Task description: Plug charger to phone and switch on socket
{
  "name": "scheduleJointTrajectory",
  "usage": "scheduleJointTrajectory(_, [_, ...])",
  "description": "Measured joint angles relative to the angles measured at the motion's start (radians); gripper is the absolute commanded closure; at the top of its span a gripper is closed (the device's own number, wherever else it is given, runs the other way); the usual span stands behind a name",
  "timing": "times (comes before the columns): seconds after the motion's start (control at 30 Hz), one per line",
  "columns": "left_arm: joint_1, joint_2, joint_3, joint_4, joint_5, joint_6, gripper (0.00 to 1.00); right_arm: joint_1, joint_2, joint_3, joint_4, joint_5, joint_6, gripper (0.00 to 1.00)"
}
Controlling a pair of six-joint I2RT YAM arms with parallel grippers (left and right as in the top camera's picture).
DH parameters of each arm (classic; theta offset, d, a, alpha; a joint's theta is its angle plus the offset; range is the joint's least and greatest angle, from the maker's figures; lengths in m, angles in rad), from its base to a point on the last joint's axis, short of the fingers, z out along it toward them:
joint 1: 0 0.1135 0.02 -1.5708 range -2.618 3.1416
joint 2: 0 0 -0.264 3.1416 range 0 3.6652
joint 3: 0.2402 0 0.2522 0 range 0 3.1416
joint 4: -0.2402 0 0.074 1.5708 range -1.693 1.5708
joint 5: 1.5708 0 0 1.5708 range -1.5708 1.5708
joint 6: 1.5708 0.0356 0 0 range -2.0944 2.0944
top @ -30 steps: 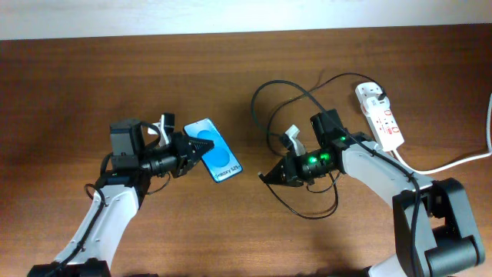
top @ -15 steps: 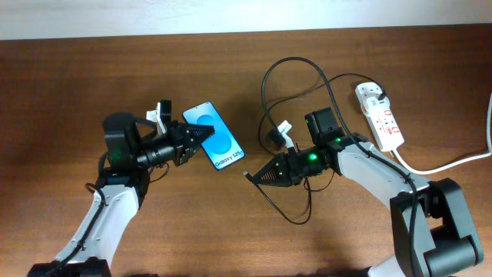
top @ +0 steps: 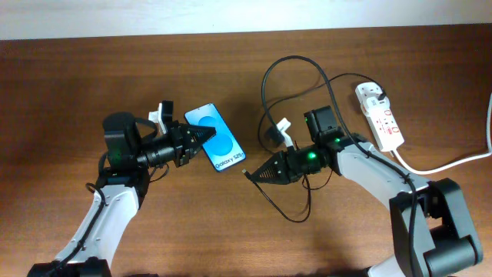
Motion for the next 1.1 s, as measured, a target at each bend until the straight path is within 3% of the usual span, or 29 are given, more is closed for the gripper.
scheduleJointTrajectory(0.37, [0.0,0.0,0.0,0.0,-0.023,-0.003,1.0,0.031,0.0,0.0,0.093,0.0,0.095,0.96])
scheduleJointTrajectory(0.53, [0.0,0.0,0.0,0.0,-0.045,-0.003,1.0,0.031,0.0,0.0,0.239,0.011,0.198,0.96])
scheduleJointTrajectory(1.1, [0.007,0.0,0.0,-0.004,-0.07,0.058,1.0,0.064,0.0,0.0,0.294,0.044,0.316,0.96])
